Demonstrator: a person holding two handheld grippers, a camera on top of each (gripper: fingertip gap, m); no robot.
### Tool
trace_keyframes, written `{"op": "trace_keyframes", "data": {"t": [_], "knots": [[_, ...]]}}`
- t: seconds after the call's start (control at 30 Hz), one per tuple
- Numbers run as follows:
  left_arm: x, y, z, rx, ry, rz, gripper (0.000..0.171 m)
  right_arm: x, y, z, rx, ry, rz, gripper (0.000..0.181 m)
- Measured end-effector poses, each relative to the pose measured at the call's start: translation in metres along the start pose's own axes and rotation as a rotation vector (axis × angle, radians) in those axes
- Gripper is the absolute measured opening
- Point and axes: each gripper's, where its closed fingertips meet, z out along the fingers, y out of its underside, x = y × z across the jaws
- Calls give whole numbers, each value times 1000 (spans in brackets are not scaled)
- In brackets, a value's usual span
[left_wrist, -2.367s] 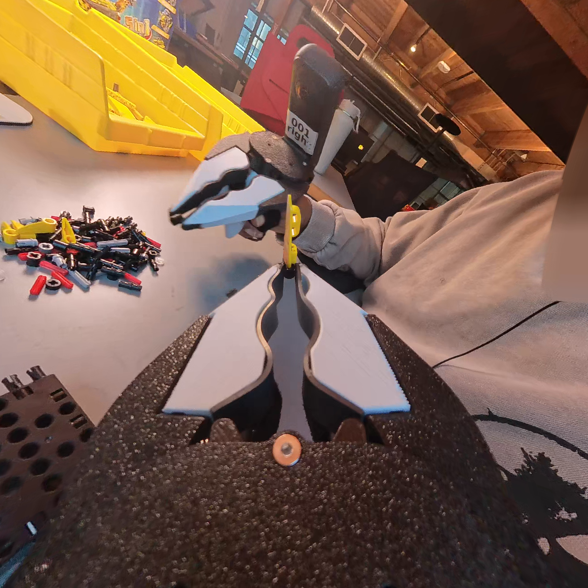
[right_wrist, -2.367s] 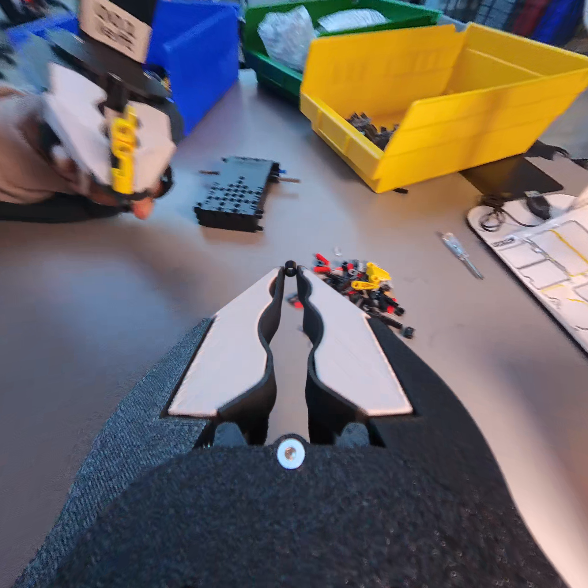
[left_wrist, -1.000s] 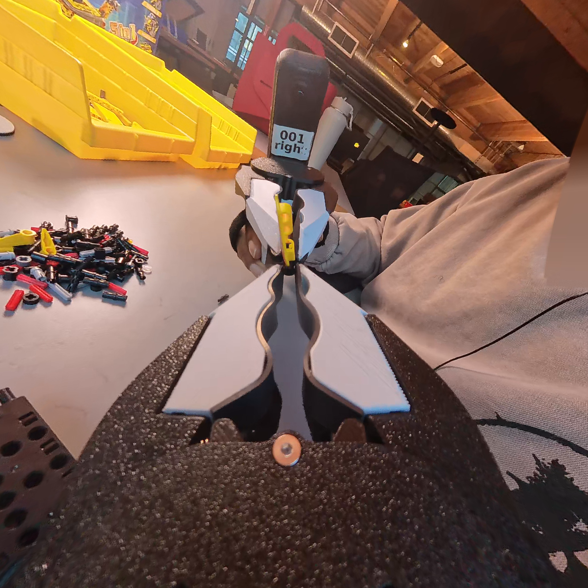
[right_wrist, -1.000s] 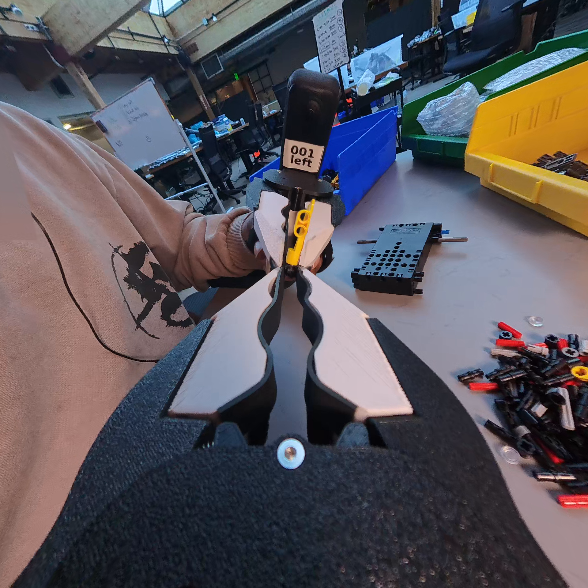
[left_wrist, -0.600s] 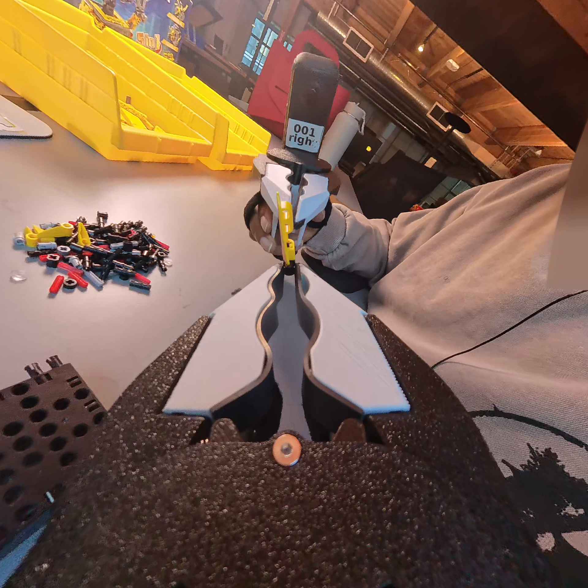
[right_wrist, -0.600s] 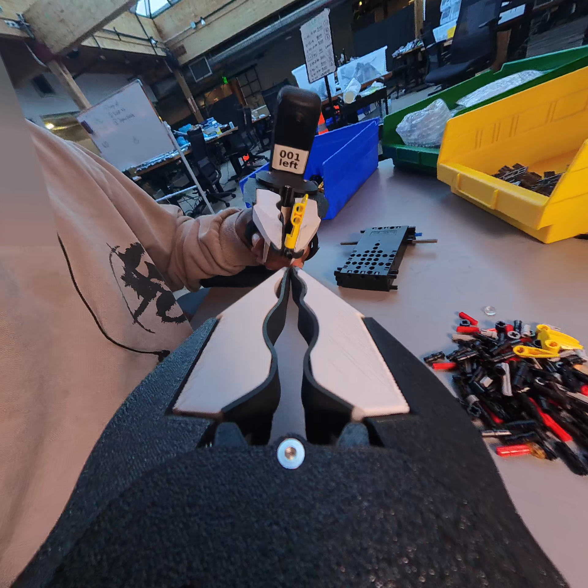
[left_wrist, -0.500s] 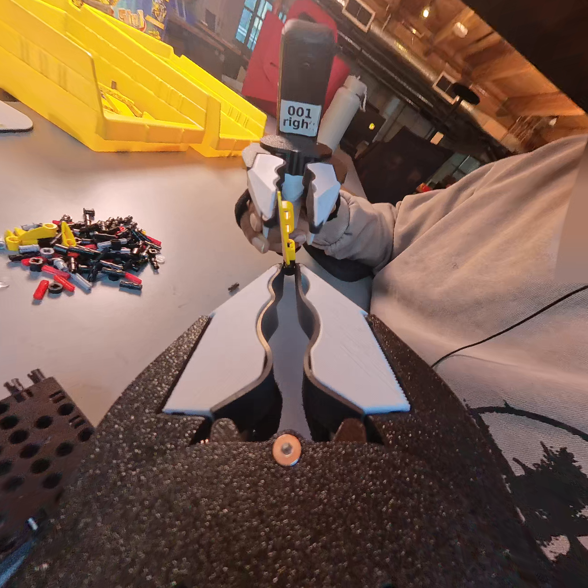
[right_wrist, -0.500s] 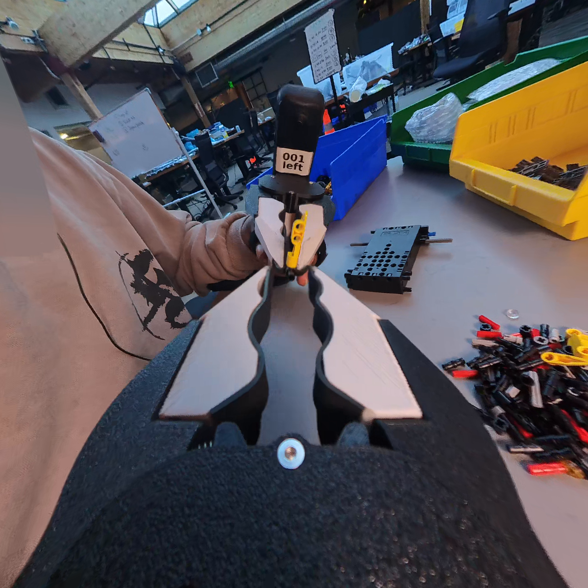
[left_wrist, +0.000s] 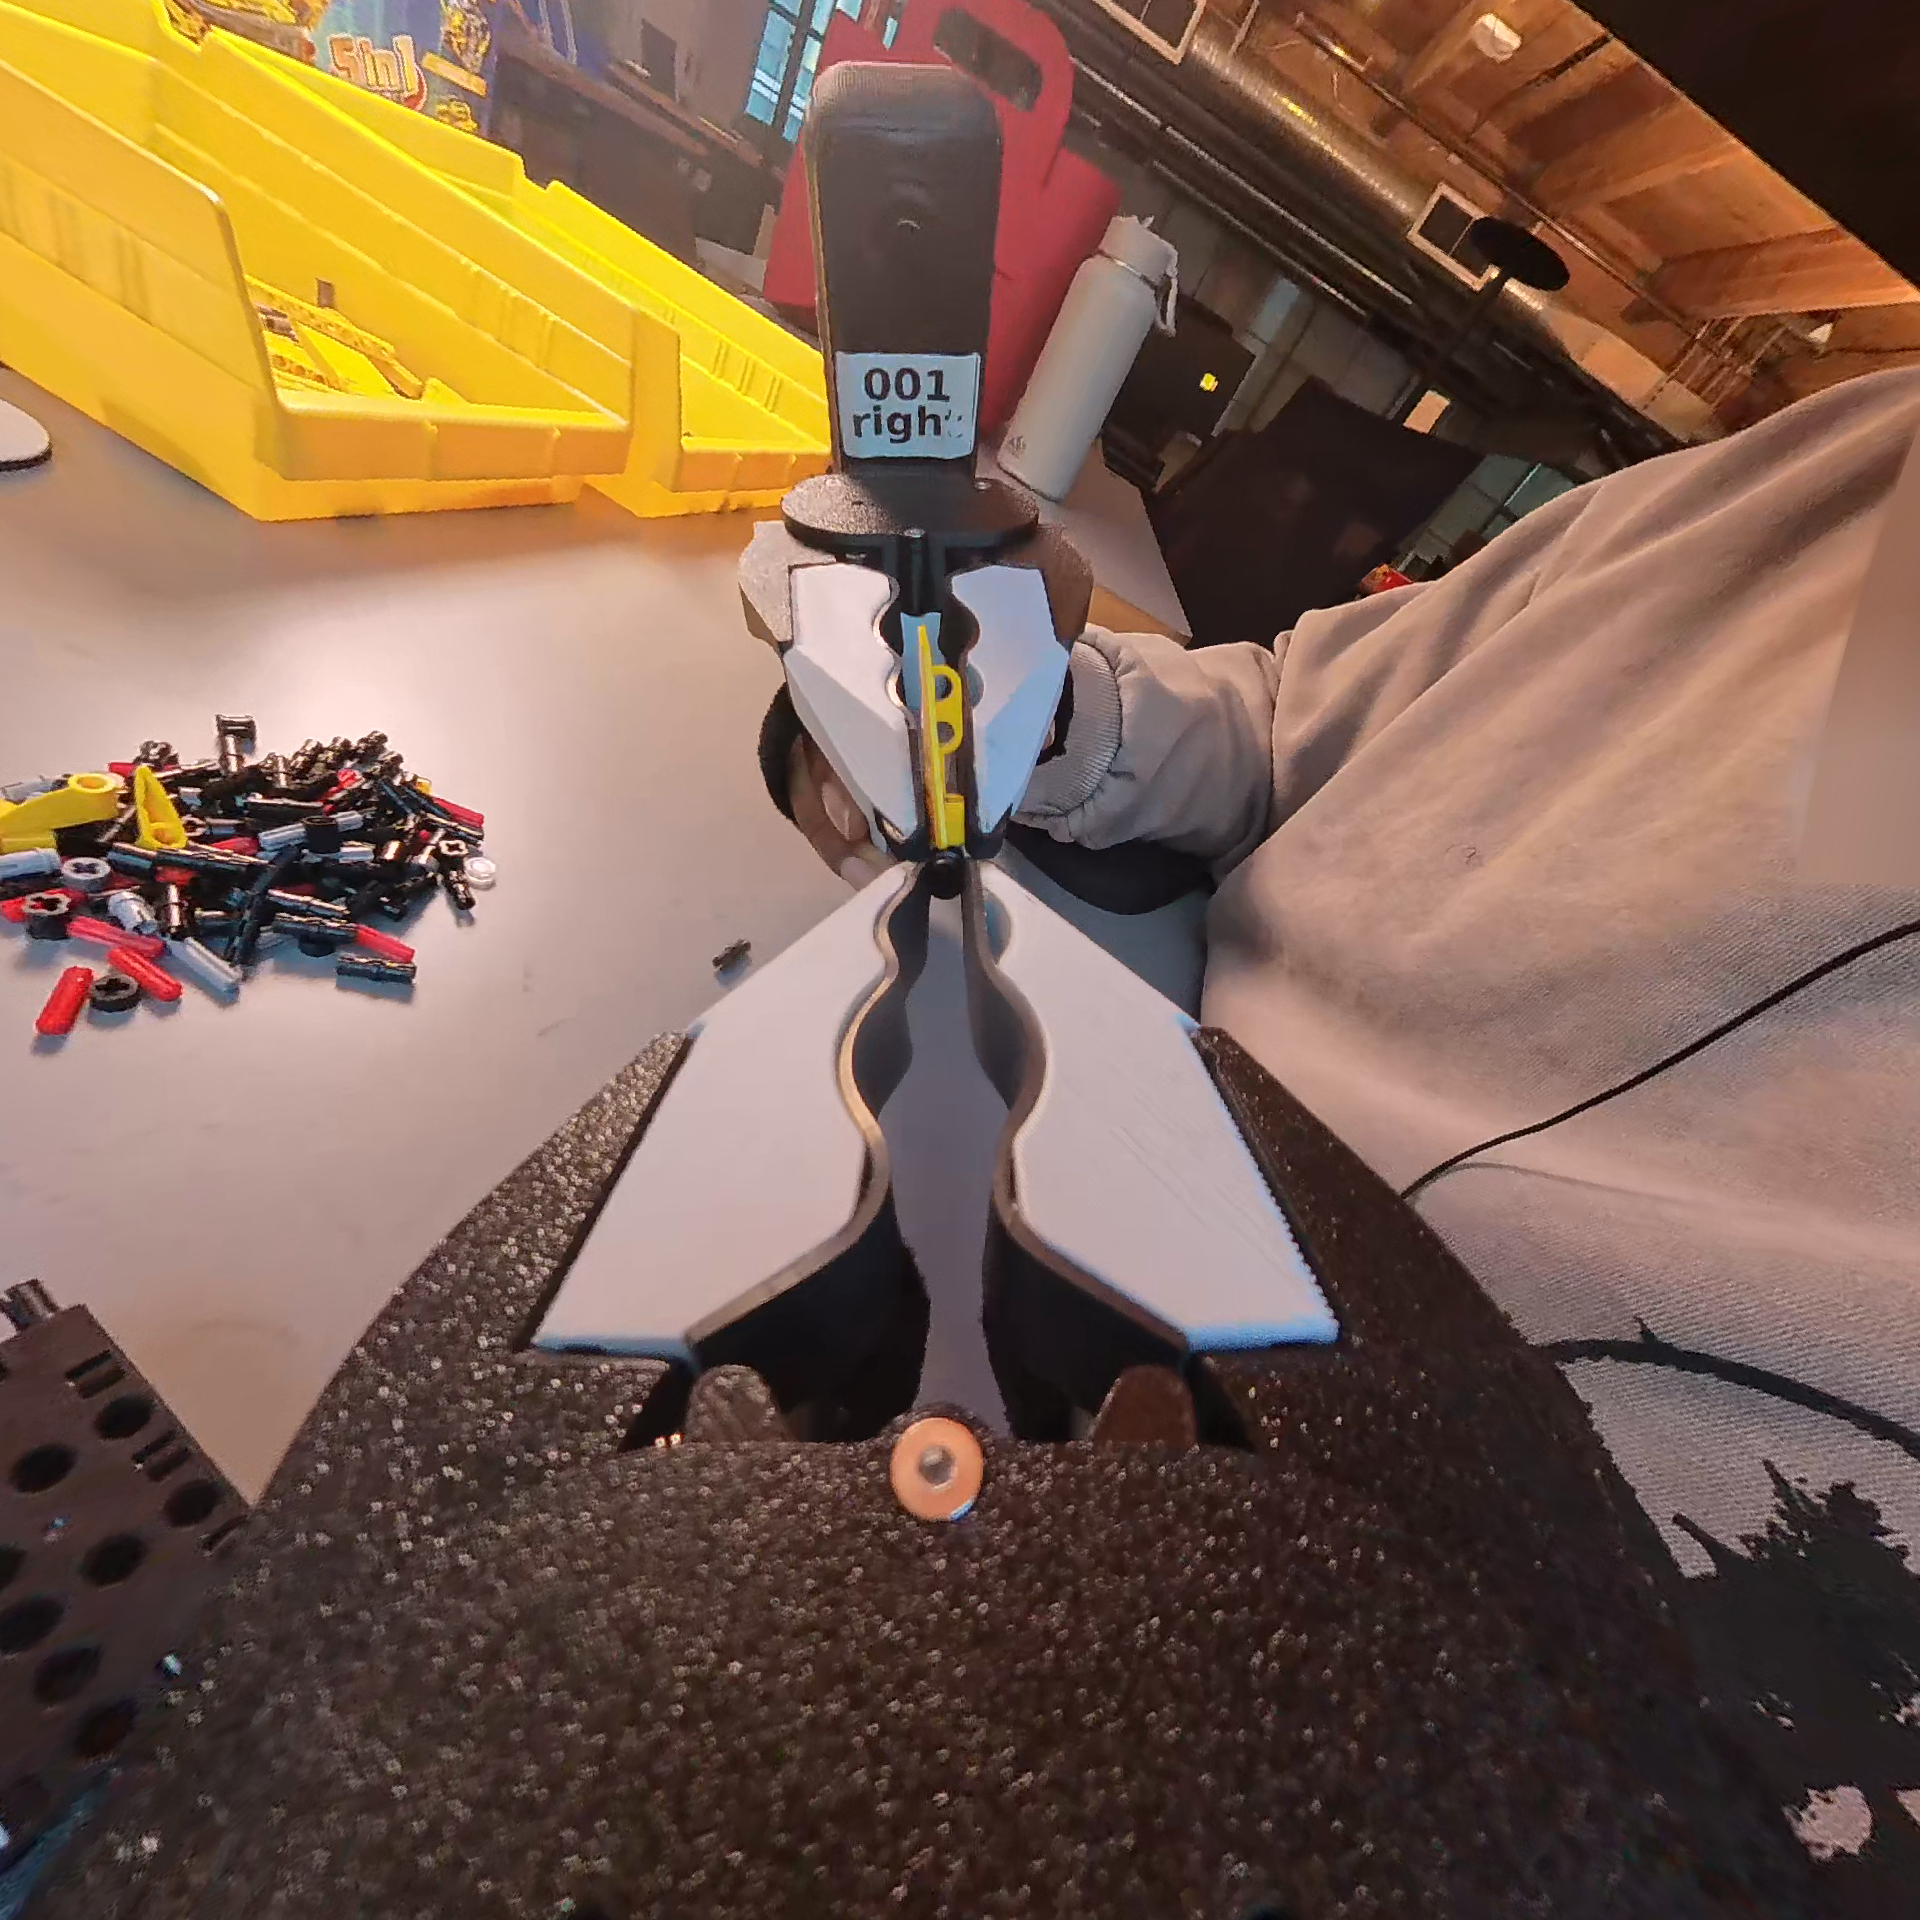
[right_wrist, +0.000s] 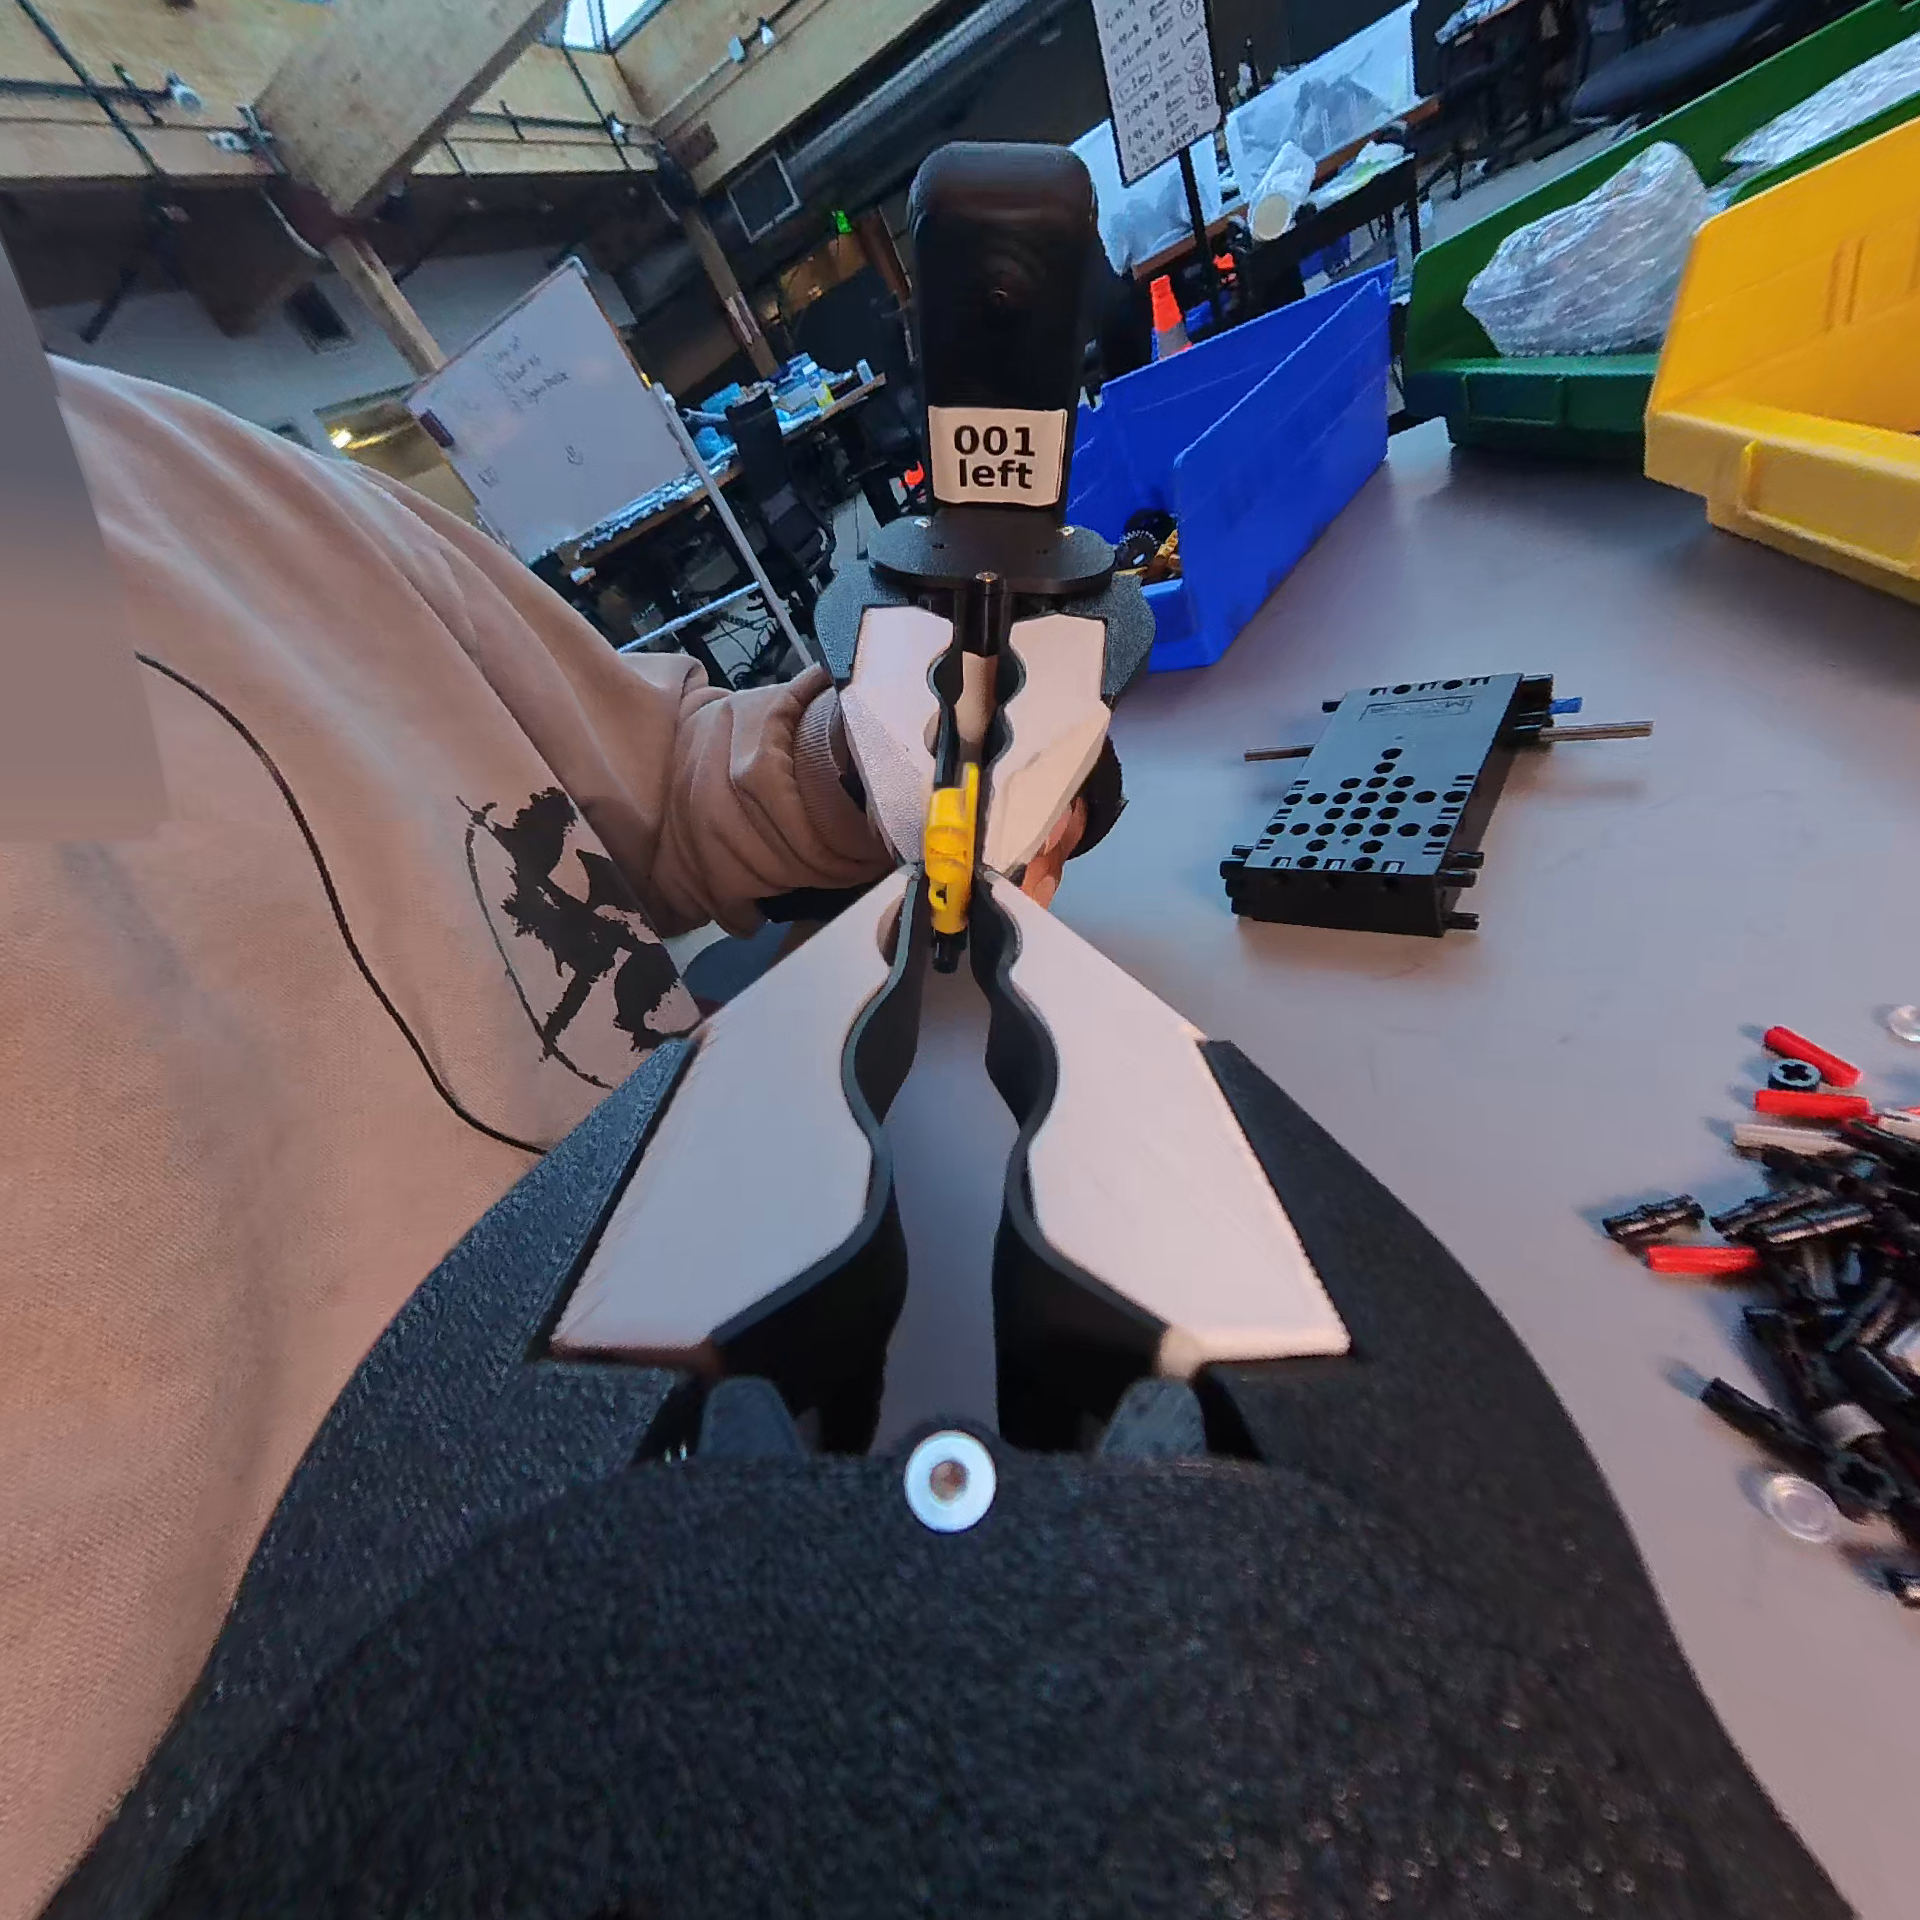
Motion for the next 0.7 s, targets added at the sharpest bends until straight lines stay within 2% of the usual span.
{"op": "trace_keyframes", "data": {"t": [0.13,0.17,0.2,0.23,0.27,0.33,0.4,0.47,0.57,0.7], "knots": [[2,-4,-1,6,3,17,5,-3,-1,-2,-9,-13,-17,6],[0,-11,-10,44,-12,18,5,-2,0,-6,-22,-4,-30,6],[-8,-31,-34,162,-33,-14,4,7,1,-20,-22,40,-32,6],[-18,-40,-57,215,-86,-7,4,18,-2,-38,14,90,-13,5],[-22,-37,-65,196,-125,17,5,22,-2,-49,34,113,3,5],[-26,-25,-53,144,-131,9,5,15,-3,-41,26,105,-30,6],[-28,-10,-36,37,-141,19,6,13,-6,-30,32,86,-38,6],[-30,-4,-30,-2,-163,58,6,16,-8,-32,47,75,-12,6],[-29,-5,-31,25,-146,33,6,18,-8,-36,63,89,12,6],[-23,-10,-31,53,-129,86,6,19,-3,-38,45,113,-10,6]]}}
